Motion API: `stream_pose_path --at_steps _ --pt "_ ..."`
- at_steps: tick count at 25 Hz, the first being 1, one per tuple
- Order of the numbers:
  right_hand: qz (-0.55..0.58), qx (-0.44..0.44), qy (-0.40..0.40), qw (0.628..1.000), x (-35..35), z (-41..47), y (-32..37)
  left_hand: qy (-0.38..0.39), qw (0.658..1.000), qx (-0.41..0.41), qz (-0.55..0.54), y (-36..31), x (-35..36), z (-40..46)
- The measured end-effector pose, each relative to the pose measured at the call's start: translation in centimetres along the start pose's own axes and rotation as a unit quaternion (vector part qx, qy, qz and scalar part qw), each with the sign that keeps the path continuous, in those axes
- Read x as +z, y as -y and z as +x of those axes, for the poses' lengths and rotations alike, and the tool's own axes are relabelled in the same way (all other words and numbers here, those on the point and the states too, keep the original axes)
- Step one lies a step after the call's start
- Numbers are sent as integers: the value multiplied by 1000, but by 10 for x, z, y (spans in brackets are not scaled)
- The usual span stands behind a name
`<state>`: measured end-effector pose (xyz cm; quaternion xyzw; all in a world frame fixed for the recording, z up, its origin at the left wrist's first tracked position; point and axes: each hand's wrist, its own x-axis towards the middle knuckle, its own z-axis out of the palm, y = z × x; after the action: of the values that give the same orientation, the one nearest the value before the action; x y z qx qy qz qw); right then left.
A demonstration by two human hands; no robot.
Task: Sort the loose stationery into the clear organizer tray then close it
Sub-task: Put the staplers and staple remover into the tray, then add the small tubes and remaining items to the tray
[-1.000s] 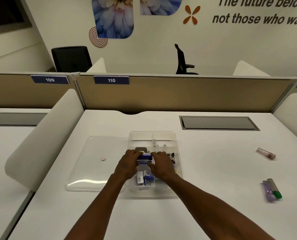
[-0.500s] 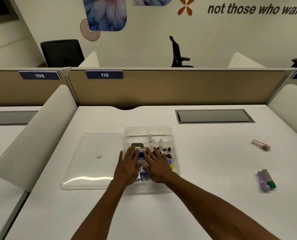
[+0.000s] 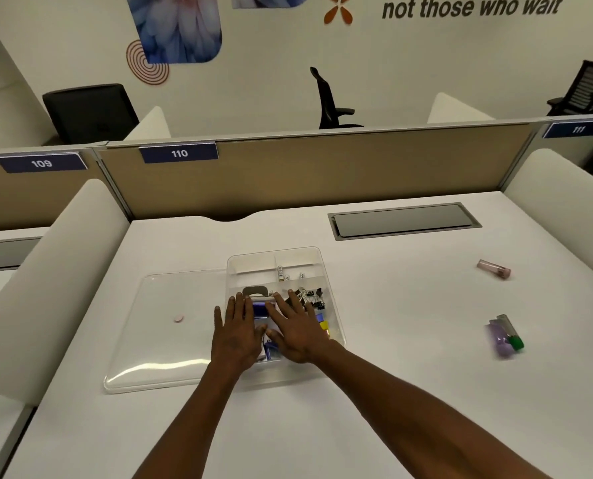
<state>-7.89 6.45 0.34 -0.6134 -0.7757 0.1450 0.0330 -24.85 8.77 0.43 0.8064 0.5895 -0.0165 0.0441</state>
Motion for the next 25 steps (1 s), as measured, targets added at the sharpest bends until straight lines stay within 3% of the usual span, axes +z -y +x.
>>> stream_pose_path --at_steps 7,11,15,19,25 --pt "118 54 -147 981 -3 -36 0 -150 975 91 -138 -49 -9 8" --pt "152 74 -286 943 -14 -69 -27 -157 960 126 -195 -94 -16 10" --pt "186 218 -362 887 -11 -126 -83 -146 936 187 -261 -143 -10 -1" --pt "179 349 -335 857 7 -194 -146 -145 907 291 -269 -202 1 -10" --pt "158 418 -290 847 15 -258 -196 -55 908 343 -235 -282 26 -11"
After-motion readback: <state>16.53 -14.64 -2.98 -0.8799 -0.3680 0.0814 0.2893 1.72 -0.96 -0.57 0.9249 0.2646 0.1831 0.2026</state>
